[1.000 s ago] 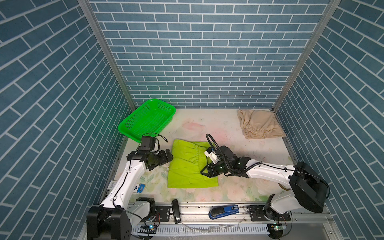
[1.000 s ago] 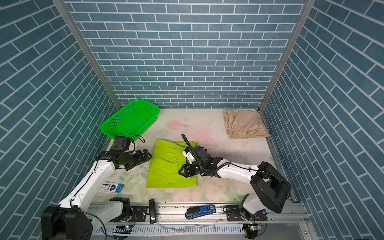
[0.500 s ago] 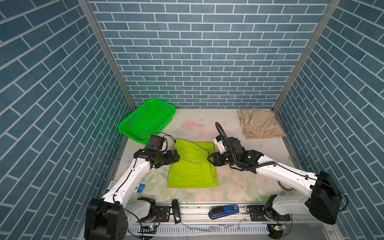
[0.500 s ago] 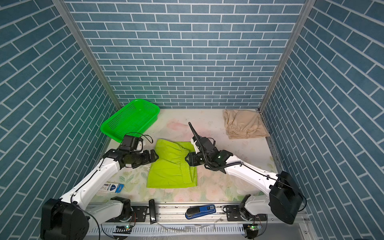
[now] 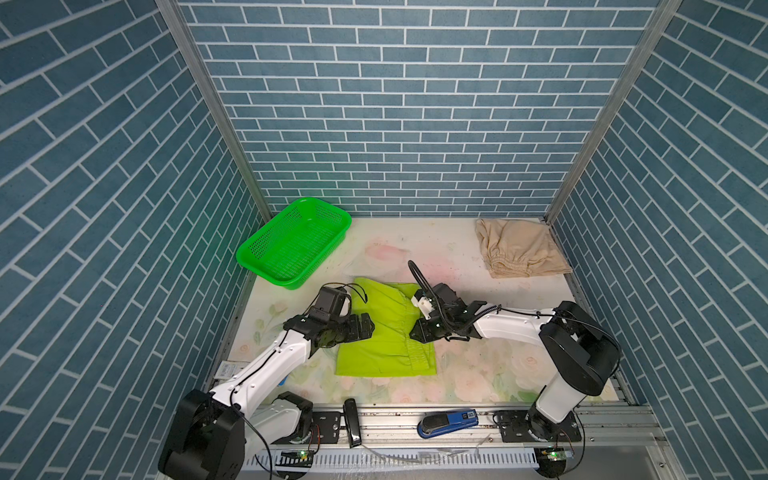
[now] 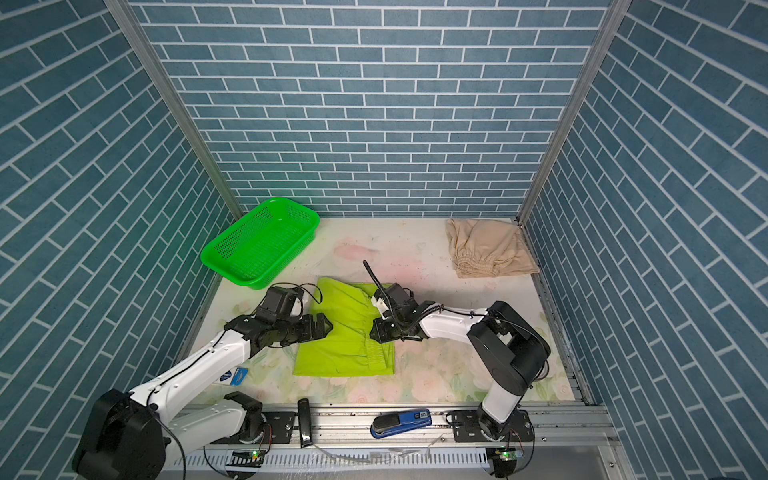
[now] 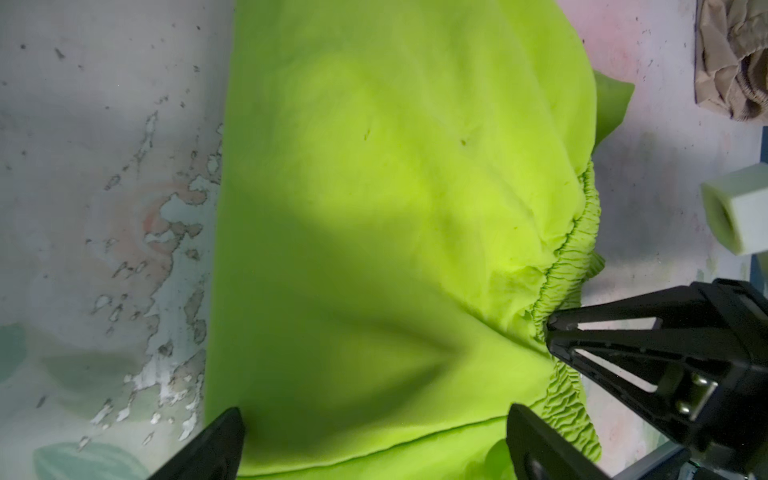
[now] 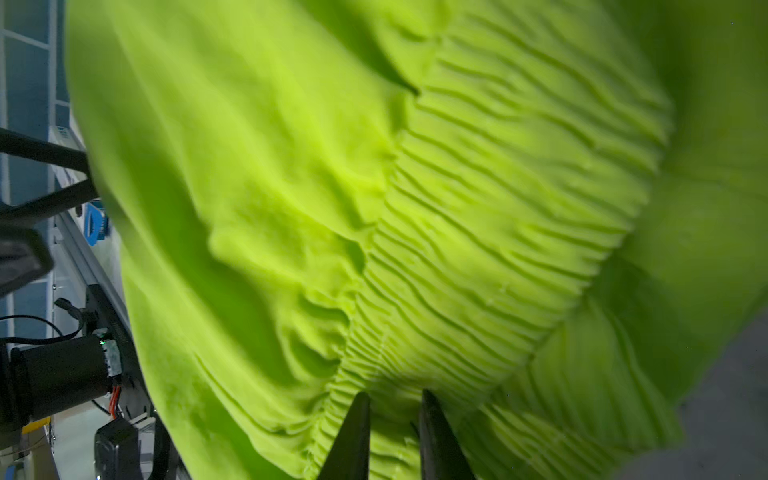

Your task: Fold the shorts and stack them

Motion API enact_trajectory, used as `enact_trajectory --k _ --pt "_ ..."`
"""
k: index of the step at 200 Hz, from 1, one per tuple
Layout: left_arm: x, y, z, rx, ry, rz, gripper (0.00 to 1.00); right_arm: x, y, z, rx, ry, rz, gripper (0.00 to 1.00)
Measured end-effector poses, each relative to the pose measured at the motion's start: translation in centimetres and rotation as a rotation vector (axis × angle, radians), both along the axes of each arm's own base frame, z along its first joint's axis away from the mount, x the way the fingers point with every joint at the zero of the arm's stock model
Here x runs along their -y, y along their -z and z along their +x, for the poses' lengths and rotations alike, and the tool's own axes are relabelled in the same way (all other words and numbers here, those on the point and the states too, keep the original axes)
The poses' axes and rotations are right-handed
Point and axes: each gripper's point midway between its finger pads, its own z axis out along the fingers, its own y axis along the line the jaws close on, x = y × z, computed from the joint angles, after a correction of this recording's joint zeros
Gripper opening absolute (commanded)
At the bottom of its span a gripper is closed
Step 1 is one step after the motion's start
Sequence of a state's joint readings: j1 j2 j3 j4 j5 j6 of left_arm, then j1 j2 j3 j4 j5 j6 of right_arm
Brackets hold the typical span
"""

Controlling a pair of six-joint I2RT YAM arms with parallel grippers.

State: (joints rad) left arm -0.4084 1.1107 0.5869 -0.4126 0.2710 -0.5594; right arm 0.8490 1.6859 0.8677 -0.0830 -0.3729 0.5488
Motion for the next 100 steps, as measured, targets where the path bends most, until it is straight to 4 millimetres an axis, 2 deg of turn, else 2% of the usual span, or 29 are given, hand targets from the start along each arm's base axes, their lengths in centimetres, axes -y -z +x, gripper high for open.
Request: enact_trajectory --k 24,33,46,64,77,91,100 --pt "-0.4 1.1 -0.1 -0.023 -0.008 0.039 1.0 -0.3 -1.6 0.5 0.038 -0.017 0.015 0.62" --pt "-0.7 1.3 -0.1 -0.028 -0.01 0.053 1.0 -0.3 -2.9 0.7 0.066 -0.022 0.021 0.67" --pt "-1.0 1.4 -0.2 -0.032 -0.016 0.074 1.0 -0.4 -6.2 1.9 0.13 -0.022 0.029 0.7" --pt "-1.5 0.8 -0.1 -0.024 -0.029 0.098 1.0 -0.1 -12.2 5.6 0.275 0.017 0.035 0.75" --pt "-1.5 0.0 0.3 -0.002 -0.036 0.1 1.0 1.5 -15.6 8.8 0.385 0.076 -0.001 0.81" --pt "-1.6 -0.8 0.7 0.02 -0.043 0.099 1.0 4.6 -17.6 12.2 0.475 0.154 -0.1 0.83" --pt "-1.6 -1.1 0.8 0.026 -0.047 0.099 1.0 6.9 -17.9 14.2 0.506 0.201 -0.188 0.84"
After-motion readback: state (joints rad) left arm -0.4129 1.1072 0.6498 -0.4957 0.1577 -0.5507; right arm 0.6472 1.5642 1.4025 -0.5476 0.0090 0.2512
